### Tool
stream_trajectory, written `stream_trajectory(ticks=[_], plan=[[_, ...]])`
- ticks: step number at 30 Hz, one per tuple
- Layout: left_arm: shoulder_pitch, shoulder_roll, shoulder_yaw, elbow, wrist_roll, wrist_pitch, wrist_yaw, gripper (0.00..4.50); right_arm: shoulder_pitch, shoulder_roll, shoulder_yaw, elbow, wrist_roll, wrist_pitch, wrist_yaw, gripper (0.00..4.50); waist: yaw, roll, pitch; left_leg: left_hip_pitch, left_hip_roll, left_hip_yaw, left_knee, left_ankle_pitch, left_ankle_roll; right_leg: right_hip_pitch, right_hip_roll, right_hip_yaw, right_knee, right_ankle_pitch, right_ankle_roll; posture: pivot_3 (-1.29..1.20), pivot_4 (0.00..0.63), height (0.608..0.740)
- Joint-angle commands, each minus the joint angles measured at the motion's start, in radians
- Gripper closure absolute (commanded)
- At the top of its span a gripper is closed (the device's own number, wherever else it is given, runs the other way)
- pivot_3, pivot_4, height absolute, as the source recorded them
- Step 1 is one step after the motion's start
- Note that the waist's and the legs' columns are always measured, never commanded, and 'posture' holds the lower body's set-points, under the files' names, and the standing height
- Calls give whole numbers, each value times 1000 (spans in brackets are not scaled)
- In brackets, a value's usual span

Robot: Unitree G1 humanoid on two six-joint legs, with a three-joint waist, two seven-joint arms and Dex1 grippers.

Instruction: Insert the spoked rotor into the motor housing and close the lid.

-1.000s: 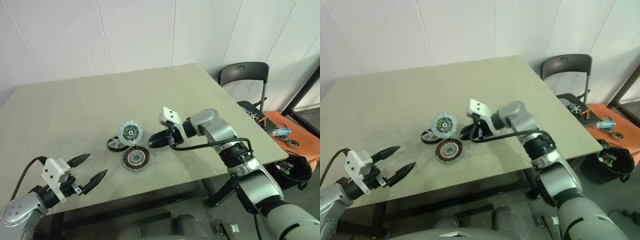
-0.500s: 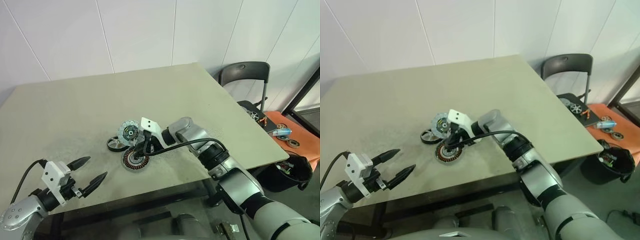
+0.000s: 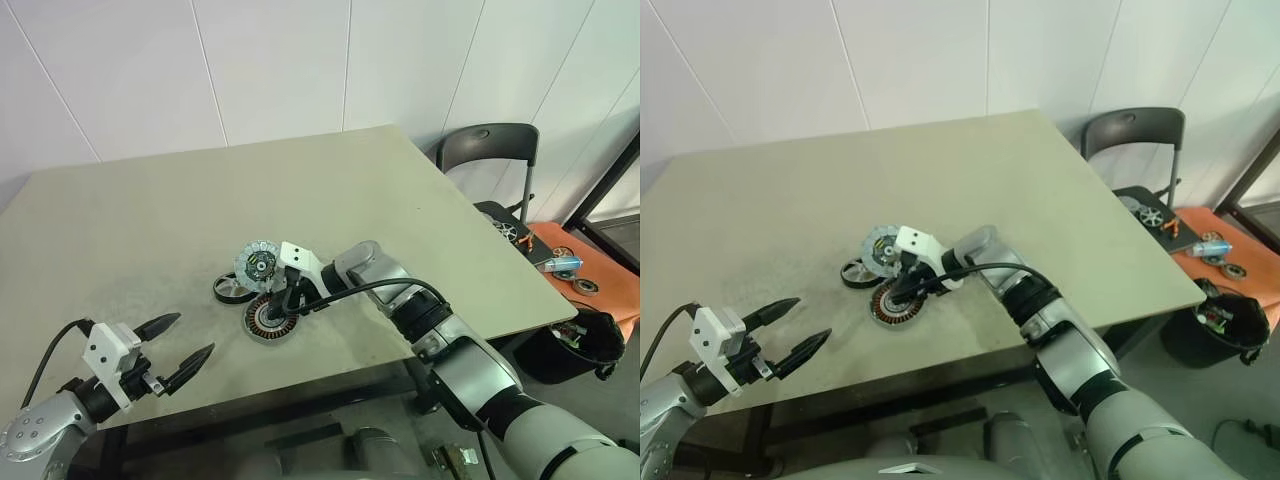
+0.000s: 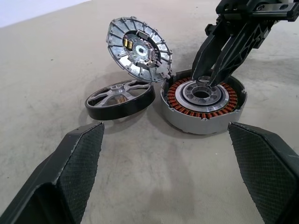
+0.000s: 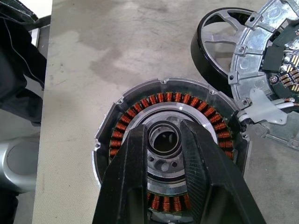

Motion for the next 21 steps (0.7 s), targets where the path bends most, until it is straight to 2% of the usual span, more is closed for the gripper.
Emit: stream_trajectory(ticks=[1, 21], plan=[[-2, 4, 13, -29, -3, -17, 3, 0, -10, 18, 4, -7, -3, -22, 2, 3844, 0, 0, 0, 0, 0, 0, 0, 0, 0, 0, 0, 0, 0, 0, 0, 0, 0, 740], [-10, 7, 7, -27, 3, -20, 8, 0, -29, 39, -10, 68, -34, -81, -18, 3844, 0, 0, 0, 0, 0, 0, 0, 0, 0, 0, 0, 0, 0, 0, 0, 0, 0, 740]])
